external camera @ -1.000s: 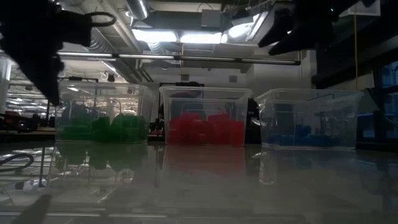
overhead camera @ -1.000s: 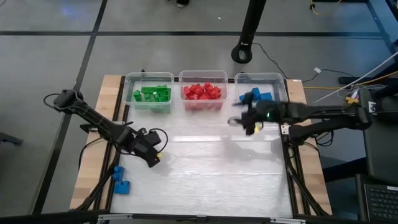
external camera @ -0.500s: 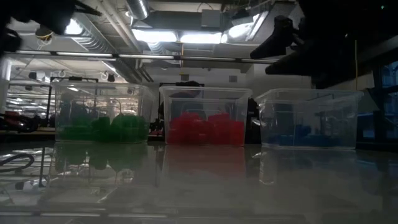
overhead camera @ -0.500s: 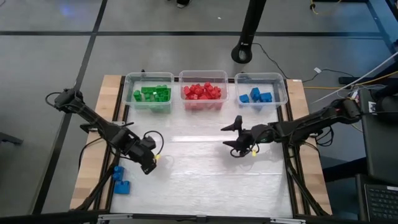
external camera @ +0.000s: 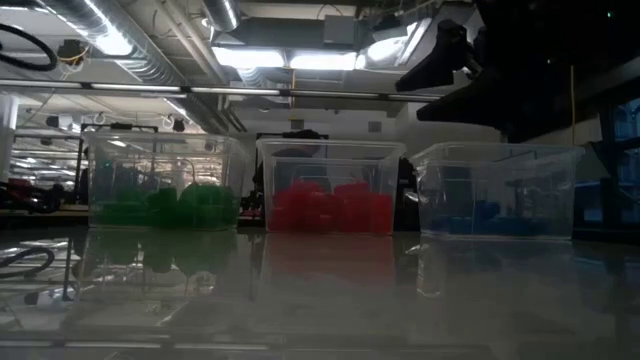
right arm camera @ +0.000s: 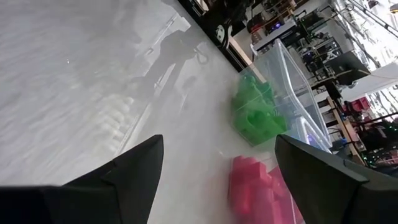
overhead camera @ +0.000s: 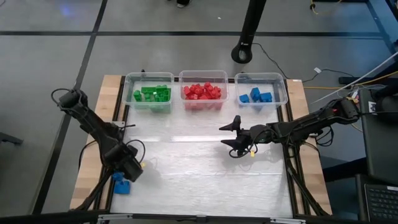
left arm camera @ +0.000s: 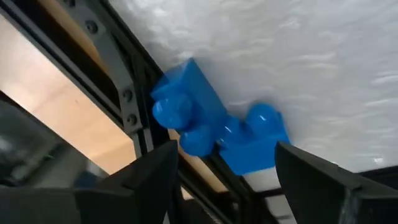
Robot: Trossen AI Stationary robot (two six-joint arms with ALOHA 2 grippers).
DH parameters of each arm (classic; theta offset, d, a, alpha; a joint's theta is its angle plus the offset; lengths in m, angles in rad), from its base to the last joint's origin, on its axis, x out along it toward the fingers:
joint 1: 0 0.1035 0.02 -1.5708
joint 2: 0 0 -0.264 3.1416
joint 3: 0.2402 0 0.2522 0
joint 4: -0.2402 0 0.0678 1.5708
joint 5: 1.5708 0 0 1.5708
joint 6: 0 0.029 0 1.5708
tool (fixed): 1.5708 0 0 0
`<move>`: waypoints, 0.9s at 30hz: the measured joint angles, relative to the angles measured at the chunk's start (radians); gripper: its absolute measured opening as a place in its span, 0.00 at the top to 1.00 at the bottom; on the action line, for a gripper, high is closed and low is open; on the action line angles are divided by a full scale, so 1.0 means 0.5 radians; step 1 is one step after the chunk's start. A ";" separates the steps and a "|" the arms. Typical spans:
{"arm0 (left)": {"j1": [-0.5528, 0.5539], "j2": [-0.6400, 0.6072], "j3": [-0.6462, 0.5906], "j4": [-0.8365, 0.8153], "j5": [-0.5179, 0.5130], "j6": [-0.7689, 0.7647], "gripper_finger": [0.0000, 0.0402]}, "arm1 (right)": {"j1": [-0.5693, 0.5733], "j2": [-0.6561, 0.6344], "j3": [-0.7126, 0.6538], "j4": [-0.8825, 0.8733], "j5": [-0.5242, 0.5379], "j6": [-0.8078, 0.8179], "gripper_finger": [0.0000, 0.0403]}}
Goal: Sort blocks
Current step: Put the blue game piece into the right transparent bin
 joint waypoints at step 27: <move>-0.116 0.282 -0.247 0.284 0.066 0.381 0.37 | 0.000 0.000 0.000 0.024 -0.001 -0.011 0.24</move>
